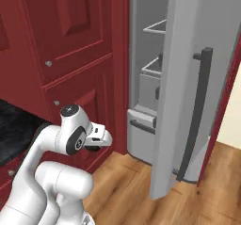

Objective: Place the cold items (pear and squash) from the fridge in one tupperware on the dining counter. Place the warm items (kebab skewer and hot dog) in the stove area in another tupperware.

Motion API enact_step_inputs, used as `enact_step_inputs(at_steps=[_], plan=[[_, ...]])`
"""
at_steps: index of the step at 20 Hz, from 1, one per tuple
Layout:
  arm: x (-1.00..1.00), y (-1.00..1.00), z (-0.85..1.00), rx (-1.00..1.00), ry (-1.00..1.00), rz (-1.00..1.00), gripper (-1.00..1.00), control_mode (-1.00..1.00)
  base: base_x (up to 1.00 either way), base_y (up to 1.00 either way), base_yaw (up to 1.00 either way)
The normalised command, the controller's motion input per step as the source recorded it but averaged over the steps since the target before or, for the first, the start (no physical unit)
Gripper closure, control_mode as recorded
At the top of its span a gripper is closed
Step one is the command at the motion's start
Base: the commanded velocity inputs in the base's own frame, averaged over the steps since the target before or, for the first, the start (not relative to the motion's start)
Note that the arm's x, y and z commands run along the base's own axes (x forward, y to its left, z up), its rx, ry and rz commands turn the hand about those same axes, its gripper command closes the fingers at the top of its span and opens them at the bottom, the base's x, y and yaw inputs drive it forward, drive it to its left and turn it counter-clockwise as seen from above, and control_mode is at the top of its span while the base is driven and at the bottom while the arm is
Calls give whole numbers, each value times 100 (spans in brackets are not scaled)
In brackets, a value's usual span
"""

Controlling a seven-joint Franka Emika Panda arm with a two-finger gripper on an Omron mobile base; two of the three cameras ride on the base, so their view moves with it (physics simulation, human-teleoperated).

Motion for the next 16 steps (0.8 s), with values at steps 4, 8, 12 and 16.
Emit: enact_step_inputs(at_steps=[4, 8, 12, 16], plan=[[0, 0, 0, 0, 0, 0, 100, 100, -100, -44, 48], [0, 0, 0, 0, 0, 0, 100, 100, -100, -8, 62], [0, 0, 0, 0, 0, 0, 100, 100, -100, 0, 66], [0, 0, 0, 0, 0, 0, 100, 100, -100, 0, 63]])
